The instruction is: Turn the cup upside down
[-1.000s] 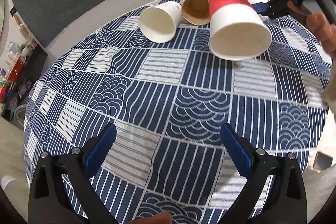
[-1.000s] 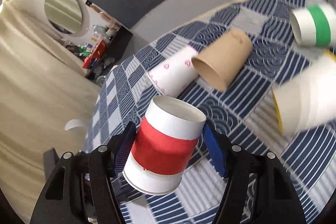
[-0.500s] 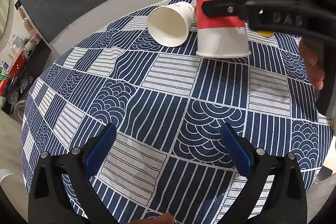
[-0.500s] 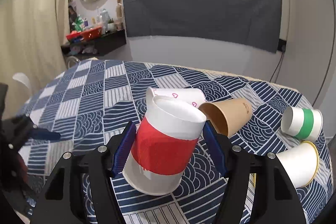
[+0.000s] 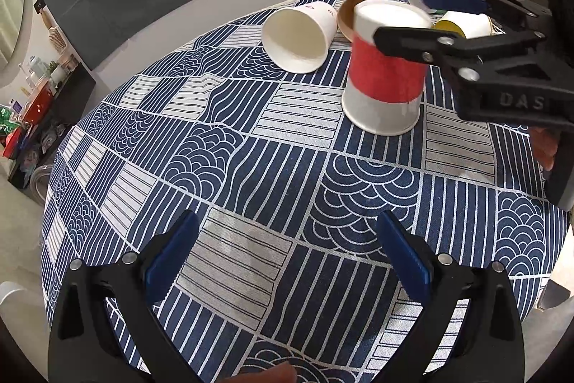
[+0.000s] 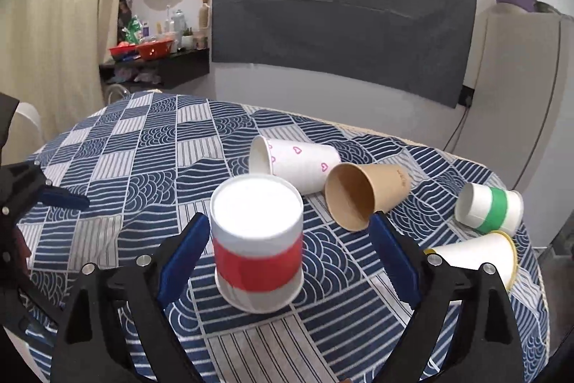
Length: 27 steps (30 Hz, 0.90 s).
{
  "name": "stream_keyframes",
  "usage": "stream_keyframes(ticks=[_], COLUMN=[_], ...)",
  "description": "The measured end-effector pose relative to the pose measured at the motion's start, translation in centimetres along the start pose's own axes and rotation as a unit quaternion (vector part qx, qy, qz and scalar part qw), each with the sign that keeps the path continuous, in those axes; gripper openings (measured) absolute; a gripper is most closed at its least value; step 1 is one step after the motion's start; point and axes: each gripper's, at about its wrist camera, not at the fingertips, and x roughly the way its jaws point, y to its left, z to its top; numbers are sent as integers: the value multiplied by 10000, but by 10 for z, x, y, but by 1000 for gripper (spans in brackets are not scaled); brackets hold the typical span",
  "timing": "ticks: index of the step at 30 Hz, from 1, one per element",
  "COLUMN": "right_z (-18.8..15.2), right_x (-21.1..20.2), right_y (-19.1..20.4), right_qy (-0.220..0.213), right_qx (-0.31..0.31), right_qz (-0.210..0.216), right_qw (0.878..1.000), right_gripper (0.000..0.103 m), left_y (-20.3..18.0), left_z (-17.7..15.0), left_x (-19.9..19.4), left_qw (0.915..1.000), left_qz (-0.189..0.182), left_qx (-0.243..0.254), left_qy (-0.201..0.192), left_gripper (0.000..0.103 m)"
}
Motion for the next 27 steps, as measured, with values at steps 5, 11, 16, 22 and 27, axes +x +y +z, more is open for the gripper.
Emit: stream_keyframes(ticks=[5,11,16,22,27], right_z=[-11,-30,-45,-63,-75], right_x=[-21,-40,-50,-56,-51], right_y=[-3,-2,-5,-6,-11], right_qy=[-7,-35,-11,86,300], right_qx=[145,74,152,178,356], right_qz=[-27,-153,-228,-424,-275], right_qw=[9999,9998,9996,9989,9985], right_gripper=[88,89,90,91,91], left_y=[-2,-17,-30,-45,-47], left_z=[-6,-16,-23,-32,-39], left_x=[-4,-11,-13,-14,-13], left_qw=[9999,9997,9994,9990,9982], left_qz=[-45,-156,-212,17,133], left_qx=[-129,-142,-153,-208,-339], left_qy=[-52,-146,-245,-392,-484], left_gripper=[97,97,97,97,97])
